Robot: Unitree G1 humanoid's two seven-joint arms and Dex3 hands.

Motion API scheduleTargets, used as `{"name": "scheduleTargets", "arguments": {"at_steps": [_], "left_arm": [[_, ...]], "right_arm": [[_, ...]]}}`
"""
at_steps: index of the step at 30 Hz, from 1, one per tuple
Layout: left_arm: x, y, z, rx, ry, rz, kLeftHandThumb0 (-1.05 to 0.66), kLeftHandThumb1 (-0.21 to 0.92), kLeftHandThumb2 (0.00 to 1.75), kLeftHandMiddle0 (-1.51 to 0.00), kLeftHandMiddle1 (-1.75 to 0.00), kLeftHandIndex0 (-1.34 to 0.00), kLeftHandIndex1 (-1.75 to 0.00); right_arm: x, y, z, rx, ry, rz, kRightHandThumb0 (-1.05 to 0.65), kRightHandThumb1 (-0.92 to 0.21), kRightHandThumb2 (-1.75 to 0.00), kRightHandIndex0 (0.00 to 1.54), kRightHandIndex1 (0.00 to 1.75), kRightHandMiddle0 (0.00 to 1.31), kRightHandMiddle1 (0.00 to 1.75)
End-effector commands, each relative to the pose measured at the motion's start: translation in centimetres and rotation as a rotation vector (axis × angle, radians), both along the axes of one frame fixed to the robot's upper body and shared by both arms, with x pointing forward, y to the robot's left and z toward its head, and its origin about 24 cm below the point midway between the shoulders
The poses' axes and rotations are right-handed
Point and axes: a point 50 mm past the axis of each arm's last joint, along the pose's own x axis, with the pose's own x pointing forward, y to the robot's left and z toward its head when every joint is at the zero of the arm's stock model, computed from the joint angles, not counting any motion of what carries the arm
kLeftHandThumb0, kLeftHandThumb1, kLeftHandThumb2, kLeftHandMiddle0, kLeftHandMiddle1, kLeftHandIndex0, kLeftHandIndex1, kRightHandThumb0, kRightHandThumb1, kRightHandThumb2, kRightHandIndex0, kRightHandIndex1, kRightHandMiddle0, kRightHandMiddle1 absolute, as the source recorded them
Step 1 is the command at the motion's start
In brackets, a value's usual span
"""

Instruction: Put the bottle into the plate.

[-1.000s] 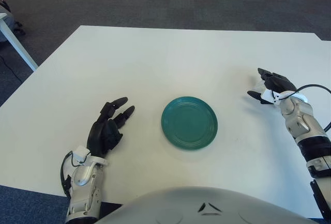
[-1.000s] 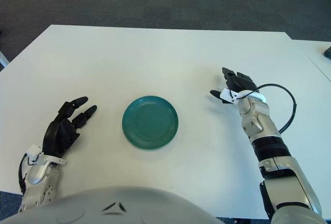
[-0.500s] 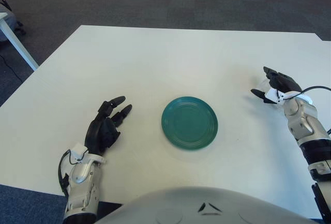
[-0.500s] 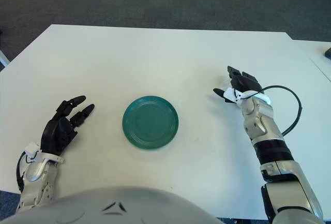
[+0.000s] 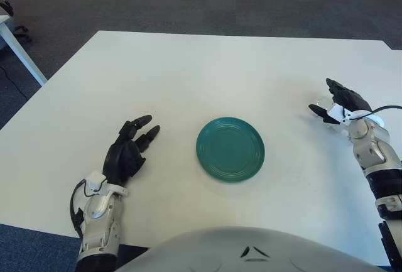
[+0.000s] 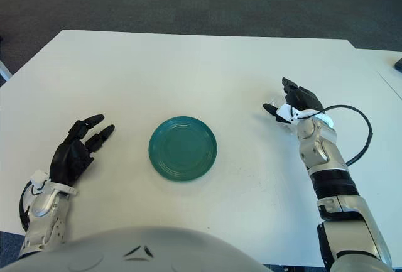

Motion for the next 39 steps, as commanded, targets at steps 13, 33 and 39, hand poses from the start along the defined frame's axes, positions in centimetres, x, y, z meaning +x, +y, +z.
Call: {"name": "scheduleTargets", "arguments": {"at_steps": [13,33,39], "left_arm": [[0.3,0.7,0.1,0.001,-0.001,-0.007,-0.64,0.92,0.96,-0.67,0.0,-0.26,-0.8],[-0.2,1.2,0.4,0.001,-0.004,-0.006,-0.64,0.92,0.96,-0.67,0.0,-0.26,-0.8],[-0.4,1.6,0.6,0.002,-0.005,-0.006,-0.64,0.92,0.96,-0.67,0.0,-0.26,-0.8]], "right_arm": [[-1.0,-0.1,-1.9,0.022,0.03,-0.037,-1.05,-0.92,-0.67,0.12,0.02,0.04,0.1],[-1.8,-0.1,-3.7,0.034,0.074,-0.062,-1.05,-0.92,-0.66,0.13,0.01,0.02,0.13],[-1.9,0.1,-4.4,0.035,0.079,-0.07,-1.05,-0.92,-0.69,0.15,0.01,0.03,0.15]]}}
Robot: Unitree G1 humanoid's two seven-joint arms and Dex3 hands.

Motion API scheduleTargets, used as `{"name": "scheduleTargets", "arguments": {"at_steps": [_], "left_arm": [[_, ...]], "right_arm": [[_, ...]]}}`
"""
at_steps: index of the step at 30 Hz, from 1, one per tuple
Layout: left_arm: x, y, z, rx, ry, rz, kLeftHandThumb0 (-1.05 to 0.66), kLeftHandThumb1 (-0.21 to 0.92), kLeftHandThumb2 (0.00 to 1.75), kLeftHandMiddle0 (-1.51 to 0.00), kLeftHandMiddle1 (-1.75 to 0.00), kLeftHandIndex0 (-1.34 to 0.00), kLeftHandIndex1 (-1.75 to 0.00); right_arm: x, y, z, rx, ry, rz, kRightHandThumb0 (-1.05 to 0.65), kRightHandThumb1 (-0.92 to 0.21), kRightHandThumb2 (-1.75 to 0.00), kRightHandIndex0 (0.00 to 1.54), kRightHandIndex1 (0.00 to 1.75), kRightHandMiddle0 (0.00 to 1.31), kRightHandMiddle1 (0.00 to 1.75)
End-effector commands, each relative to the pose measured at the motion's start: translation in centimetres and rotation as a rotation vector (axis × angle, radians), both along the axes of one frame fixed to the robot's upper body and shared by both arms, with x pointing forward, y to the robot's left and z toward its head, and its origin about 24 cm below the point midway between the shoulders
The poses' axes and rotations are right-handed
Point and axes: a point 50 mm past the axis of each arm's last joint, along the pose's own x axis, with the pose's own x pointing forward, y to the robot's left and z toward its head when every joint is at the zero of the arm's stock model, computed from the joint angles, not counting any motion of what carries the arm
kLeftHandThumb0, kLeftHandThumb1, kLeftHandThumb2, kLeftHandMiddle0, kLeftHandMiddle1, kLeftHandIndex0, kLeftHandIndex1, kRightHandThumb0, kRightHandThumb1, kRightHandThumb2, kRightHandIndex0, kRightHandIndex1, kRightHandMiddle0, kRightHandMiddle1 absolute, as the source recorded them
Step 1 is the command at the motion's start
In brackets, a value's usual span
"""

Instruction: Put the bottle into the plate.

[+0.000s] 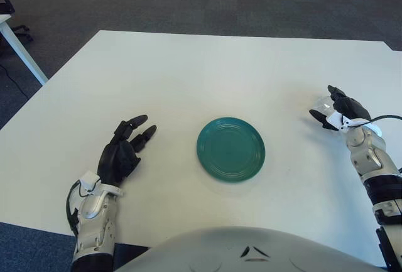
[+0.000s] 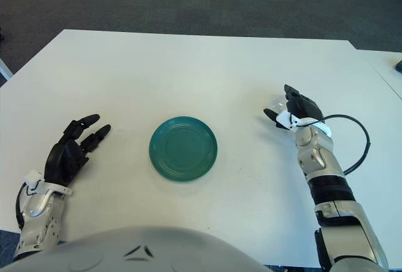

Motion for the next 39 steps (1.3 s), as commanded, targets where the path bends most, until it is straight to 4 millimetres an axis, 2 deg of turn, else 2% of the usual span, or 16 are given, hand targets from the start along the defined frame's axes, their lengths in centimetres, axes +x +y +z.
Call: {"name": "scheduleTargets", "arguments": {"at_steps": [1,7,13,39], "left_arm": [[-0.2,0.6,0.3,0.009,-0.002,-0.003,-0.64,0.92,0.96,-0.67,0.0,-0.26,-0.8],[-0.4,1.1,0.5,0.01,-0.002,-0.003,-0.64,0.92,0.96,-0.67,0.0,-0.26,-0.8],[-0.5,1.7,0.7,0.01,-0.003,-0.002,-0.64,0.92,0.96,-0.67,0.0,-0.26,-0.8],[-0.6,3.0,1.2,0.009,-0.003,-0.002,-0.64,0.92,0.96,-0.67,0.0,-0.26,-0.8]], "right_arm": [[-0.9,0.4,-2.3,0.029,0.078,-0.011,-1.05,-0.92,-0.69,0.15,0.01,0.03,0.15],[-1.0,0.8,-2.8,0.035,0.076,-0.005,-1.05,-0.92,-0.71,0.17,0.02,0.04,0.17],[-1.1,1.4,-3.2,0.052,0.077,0.0,-1.05,-0.92,-0.72,0.18,0.0,0.0,0.27],[-1.2,3.0,-4.2,0.122,0.061,0.011,-1.05,-0.92,-0.69,0.25,0.01,0.0,0.33]]}}
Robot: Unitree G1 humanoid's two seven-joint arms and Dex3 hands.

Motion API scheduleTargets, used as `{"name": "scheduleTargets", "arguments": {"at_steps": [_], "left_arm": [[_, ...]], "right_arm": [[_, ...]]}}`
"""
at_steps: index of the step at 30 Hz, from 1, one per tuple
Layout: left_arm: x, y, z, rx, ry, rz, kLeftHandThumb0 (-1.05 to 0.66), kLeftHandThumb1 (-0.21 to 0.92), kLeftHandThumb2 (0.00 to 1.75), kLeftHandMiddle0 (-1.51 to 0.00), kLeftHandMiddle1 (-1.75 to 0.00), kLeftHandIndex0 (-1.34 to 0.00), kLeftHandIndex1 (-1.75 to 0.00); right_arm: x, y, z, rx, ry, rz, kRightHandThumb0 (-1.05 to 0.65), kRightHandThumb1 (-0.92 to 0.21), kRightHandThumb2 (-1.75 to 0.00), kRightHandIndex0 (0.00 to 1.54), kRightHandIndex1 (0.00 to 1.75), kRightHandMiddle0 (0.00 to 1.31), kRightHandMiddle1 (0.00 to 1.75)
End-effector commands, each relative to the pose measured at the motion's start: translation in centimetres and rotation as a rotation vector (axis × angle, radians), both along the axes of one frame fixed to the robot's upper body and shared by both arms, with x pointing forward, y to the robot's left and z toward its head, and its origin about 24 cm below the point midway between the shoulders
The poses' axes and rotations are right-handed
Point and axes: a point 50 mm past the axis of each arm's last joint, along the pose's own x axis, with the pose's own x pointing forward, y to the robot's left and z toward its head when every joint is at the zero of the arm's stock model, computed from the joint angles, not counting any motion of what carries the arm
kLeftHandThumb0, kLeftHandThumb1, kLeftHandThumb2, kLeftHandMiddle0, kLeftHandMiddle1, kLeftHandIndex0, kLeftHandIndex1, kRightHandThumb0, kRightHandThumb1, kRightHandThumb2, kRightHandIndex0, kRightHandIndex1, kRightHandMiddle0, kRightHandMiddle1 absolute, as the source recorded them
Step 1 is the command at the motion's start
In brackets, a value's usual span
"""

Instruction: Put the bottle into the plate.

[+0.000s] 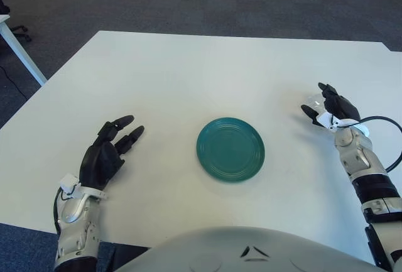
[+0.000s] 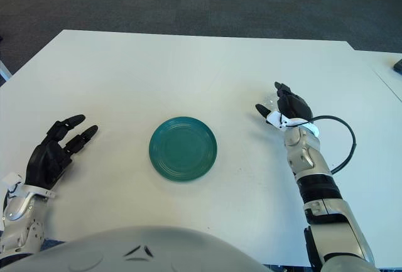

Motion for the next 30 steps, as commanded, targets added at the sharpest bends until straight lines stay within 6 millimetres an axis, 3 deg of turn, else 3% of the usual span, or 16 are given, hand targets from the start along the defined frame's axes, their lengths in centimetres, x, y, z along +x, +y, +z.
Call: {"name": "scheduleTargets", "arguments": {"at_steps": [1,18,23,25,27,29,30], "left_arm": [[0.2,0.24,0.48,0.008,-0.013,-0.012,-0.64,0.92,0.96,-0.67,0.0,-0.26,-0.8],[0.1,0.2,0.69,0.008,-0.014,-0.013,-0.64,0.92,0.96,-0.67,0.0,-0.26,-0.8],[0.08,0.08,0.71,0.007,-0.014,-0.013,-0.64,0.92,0.96,-0.67,0.0,-0.26,-0.8],[0.07,0.04,0.71,0.007,-0.015,-0.013,-0.64,0.92,0.96,-0.67,0.0,-0.26,-0.8],[0.06,0.0,0.72,0.007,-0.015,-0.014,-0.64,0.92,0.96,-0.67,0.0,-0.26,-0.8],[0.06,-0.04,0.72,0.007,-0.015,-0.014,-0.64,0.92,0.96,-0.67,0.0,-0.26,-0.8],[0.06,-0.05,0.72,0.007,-0.015,-0.014,-0.64,0.92,0.96,-0.67,0.0,-0.26,-0.8]], "right_arm": [[-1.6,0.74,-3.23,0.067,0.125,-0.01,-1.05,-0.92,-0.68,0.25,0.01,0.0,0.34],[-1.85,0.66,-3.2,0.08,0.073,-0.047,-1.05,-0.92,-0.59,0.28,0.01,0.0,0.42],[-1.92,0.5,-3.1,0.074,0.02,-0.069,-1.04,-0.92,-0.47,0.36,0.03,0.0,0.55],[-1.97,0.48,-3.0,0.07,-0.005,-0.075,-1.0,-0.92,-0.38,0.44,0.07,0.0,0.69],[-2.0,0.45,-2.92,0.064,-0.029,-0.086,-0.95,-0.92,-0.31,0.43,0.24,0.0,0.81],[-2.02,0.41,-2.87,0.058,-0.048,-0.099,-0.86,-0.92,-0.18,0.31,0.65,0.0,1.09],[-2.03,0.4,-2.87,0.057,-0.053,-0.102,-0.85,-0.92,-0.16,0.29,0.72,0.0,1.13]]}}
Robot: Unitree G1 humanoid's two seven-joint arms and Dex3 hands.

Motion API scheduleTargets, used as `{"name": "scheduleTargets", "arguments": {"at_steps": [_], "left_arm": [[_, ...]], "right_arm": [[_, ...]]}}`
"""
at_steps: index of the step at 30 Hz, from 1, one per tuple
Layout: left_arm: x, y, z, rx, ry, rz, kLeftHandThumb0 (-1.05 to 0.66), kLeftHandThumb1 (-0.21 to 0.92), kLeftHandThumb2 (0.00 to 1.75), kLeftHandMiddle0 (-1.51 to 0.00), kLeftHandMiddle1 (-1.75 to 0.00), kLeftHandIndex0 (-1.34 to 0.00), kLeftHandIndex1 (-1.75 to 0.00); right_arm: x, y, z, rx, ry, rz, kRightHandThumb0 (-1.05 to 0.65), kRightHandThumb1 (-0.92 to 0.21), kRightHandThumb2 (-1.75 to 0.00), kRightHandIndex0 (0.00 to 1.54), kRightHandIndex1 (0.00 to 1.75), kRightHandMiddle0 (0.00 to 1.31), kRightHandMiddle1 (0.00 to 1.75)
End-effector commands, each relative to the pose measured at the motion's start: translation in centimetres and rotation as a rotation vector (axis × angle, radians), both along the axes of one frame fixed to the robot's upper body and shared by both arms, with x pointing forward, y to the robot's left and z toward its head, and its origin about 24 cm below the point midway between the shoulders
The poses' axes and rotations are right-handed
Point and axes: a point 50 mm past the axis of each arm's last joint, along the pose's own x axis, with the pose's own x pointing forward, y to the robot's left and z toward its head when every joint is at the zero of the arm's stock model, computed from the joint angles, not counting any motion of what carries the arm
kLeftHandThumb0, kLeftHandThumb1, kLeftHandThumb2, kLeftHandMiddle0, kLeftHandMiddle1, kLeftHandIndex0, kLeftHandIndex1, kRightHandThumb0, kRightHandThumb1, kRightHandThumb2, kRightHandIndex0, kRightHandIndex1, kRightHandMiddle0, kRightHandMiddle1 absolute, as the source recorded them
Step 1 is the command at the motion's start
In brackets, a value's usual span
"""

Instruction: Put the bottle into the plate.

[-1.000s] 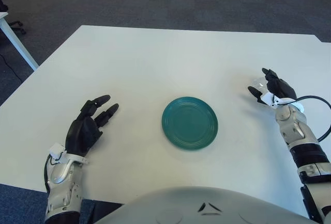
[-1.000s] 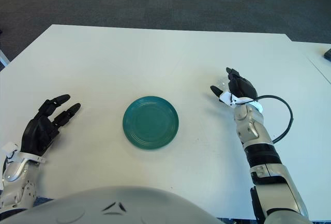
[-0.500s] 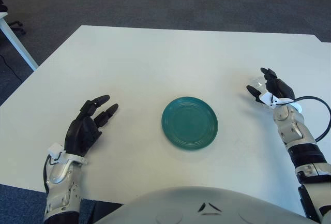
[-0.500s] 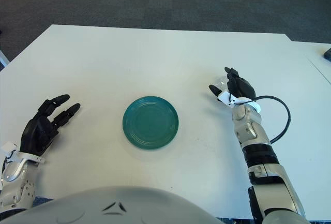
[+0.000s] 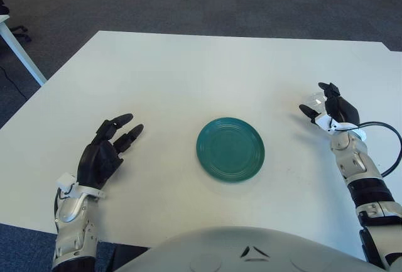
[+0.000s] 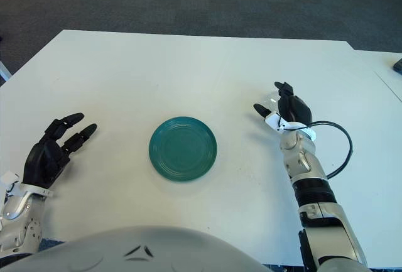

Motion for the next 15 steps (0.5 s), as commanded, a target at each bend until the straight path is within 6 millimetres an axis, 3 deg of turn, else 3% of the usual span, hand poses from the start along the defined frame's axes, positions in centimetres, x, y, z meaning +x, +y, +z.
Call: {"name": "scheduleTargets", "arguments": {"at_steps": [1,8,15], "left_arm": [[-0.02,-0.07,0.13,0.001,0.001,-0.005,-0.64,0.92,0.96,-0.67,0.0,-0.26,-0.8],[-0.06,-0.24,0.15,0.0,0.0,-0.005,-0.64,0.92,0.96,-0.67,0.0,-0.26,-0.8],[-0.09,-0.49,0.16,0.0,0.0,-0.006,-0.64,0.92,0.96,-0.67,0.0,-0.26,-0.8]], "right_arm": [[-1.38,0.2,-2.67,0.04,0.088,-0.039,-0.83,-0.92,-0.12,0.26,0.82,0.0,1.2],[-1.43,0.06,-2.6,0.052,0.044,-0.075,-0.62,-0.84,-0.02,0.25,1.59,0.01,1.65],[-1.44,-0.21,-2.53,0.044,0.02,-0.083,-0.49,-0.78,0.0,0.43,1.73,0.12,1.74]]}}
